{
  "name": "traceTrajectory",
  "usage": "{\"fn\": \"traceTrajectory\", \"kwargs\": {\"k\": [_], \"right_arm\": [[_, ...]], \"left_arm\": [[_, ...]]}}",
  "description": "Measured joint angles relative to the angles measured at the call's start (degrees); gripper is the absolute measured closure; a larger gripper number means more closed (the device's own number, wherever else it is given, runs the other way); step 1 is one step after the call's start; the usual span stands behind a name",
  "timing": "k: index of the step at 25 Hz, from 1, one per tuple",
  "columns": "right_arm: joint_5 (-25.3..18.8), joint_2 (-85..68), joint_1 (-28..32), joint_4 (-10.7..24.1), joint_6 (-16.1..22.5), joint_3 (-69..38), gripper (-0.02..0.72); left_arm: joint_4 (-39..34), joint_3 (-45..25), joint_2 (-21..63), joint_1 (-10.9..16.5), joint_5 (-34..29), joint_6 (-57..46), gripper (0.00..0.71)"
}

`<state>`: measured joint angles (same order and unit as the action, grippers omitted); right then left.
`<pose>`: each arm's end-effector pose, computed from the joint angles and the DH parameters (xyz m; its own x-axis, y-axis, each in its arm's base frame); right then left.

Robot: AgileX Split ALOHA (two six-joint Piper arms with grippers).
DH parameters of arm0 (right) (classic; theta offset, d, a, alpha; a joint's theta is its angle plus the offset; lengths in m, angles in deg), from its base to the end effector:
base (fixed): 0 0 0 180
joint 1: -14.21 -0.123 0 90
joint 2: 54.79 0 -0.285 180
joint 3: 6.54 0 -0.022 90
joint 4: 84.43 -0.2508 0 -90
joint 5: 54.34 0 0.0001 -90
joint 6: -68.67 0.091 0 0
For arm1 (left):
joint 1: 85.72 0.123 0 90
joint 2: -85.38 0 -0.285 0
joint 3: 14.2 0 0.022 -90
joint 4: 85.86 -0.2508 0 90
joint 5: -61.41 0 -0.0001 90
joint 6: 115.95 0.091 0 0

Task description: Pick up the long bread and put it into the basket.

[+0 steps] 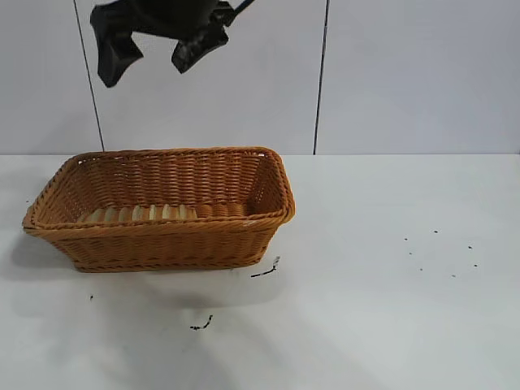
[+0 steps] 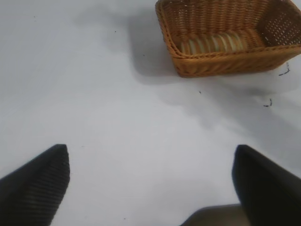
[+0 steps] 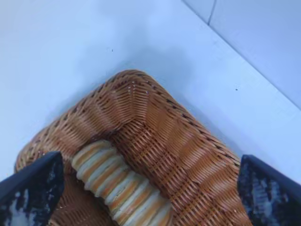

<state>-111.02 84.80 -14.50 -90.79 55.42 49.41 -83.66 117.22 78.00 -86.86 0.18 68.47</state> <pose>0.4536 0.2581 0.2878 -0.5739 -0.5065 -0.6435 -0.6367 0.7702 -0.0384 -0.0063 -0.0029 0.2766 -0.4529 0.0676 -0.8890 0.0765 0.9964 0.0368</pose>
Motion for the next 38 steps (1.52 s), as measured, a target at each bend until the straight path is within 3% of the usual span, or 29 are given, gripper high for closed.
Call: {"fn": "traceTrajectory", "kwargs": {"k": [3, 7, 14, 20, 26, 32, 38], "right_arm": [[-0.62, 0.0, 5.71, 3.33, 1.74, 0.0, 0.014], [-2.33, 0.0, 13.63, 4.87, 3.13, 0.0, 0.014], [-7.07, 0.0, 23.31, 3.49, 4.0, 0.0, 0.014], [-12.55, -1.06, 25.15, 2.55, 4.68, 0.0, 0.014], [-12.89, -6.98, 25.15, 2.55, 6.54, -4.39, 0.014], [-12.89, -20.31, 25.15, 3.58, 6.64, -18.82, 0.014], [-12.94, -40.42, 25.15, 3.7, 7.85, -39.69, 0.014]], "left_arm": [[0.0, 0.0, 0.0, 0.0, 0.0, 0.0, 0.018], [0.0, 0.0, 0.0, 0.0, 0.0, 0.0, 0.018], [0.0, 0.0, 0.0, 0.0, 0.0, 0.0, 0.018], [0.0, 0.0, 0.0, 0.0, 0.0, 0.0, 0.018], [0.0, 0.0, 0.0, 0.0, 0.0, 0.0, 0.018], [0.0, 0.0, 0.0, 0.0, 0.0, 0.0, 0.018], [0.0, 0.0, 0.0, 0.0, 0.0, 0.0, 0.018]]}}
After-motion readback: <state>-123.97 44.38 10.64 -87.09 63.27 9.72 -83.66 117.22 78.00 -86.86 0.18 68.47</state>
